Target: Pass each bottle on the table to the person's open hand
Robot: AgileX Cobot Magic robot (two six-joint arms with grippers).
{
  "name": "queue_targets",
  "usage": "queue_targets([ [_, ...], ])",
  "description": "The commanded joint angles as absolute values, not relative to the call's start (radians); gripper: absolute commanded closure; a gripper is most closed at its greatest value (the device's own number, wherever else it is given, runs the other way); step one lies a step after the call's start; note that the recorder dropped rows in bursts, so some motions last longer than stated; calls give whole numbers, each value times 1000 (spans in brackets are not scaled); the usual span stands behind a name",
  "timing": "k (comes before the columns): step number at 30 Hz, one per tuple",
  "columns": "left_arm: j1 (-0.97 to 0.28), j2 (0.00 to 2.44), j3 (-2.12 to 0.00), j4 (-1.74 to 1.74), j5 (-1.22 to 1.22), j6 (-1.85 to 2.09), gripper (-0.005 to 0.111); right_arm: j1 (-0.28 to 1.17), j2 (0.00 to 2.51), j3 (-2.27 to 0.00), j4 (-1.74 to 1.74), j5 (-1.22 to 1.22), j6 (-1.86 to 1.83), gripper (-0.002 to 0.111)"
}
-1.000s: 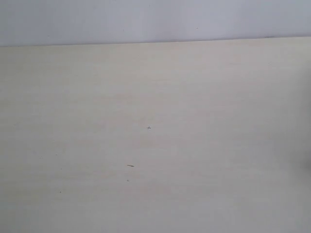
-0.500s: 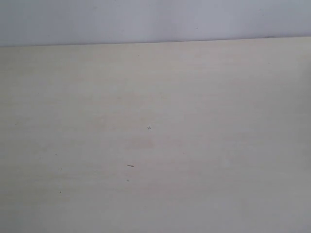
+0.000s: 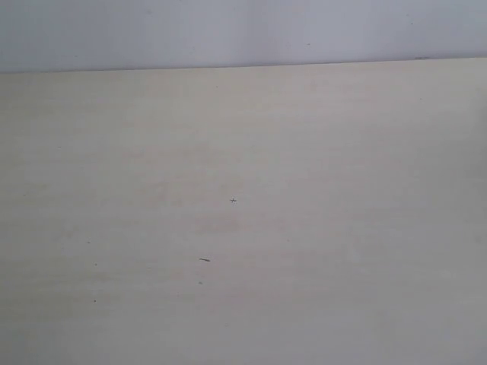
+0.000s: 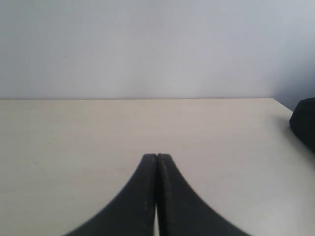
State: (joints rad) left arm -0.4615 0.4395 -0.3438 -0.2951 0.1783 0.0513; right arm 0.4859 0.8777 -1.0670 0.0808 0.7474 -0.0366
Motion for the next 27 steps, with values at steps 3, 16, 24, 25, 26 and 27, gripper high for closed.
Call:
queue_targets([
  [3,-459,431,-341,-298,163,51,106,481,814,-1037,73,712,-46,108],
  [16,-459,431,-341,-298,163,51,106,478,499,-709,80,414,-46,108],
  [24,-459,431,-341,-298,163,51,106,320,318,-566,80,387,-51,108],
  [25,-459,431,-341,-298,163,51,106,288,291,-549,80,384,-51,108],
  [26,-459,431,-341,-298,163,51,106,267,272,-532,80,381,-51,108],
  [27,-459,431,-341,-298,163,51,106,248,254,-518,80,375,-51,108],
])
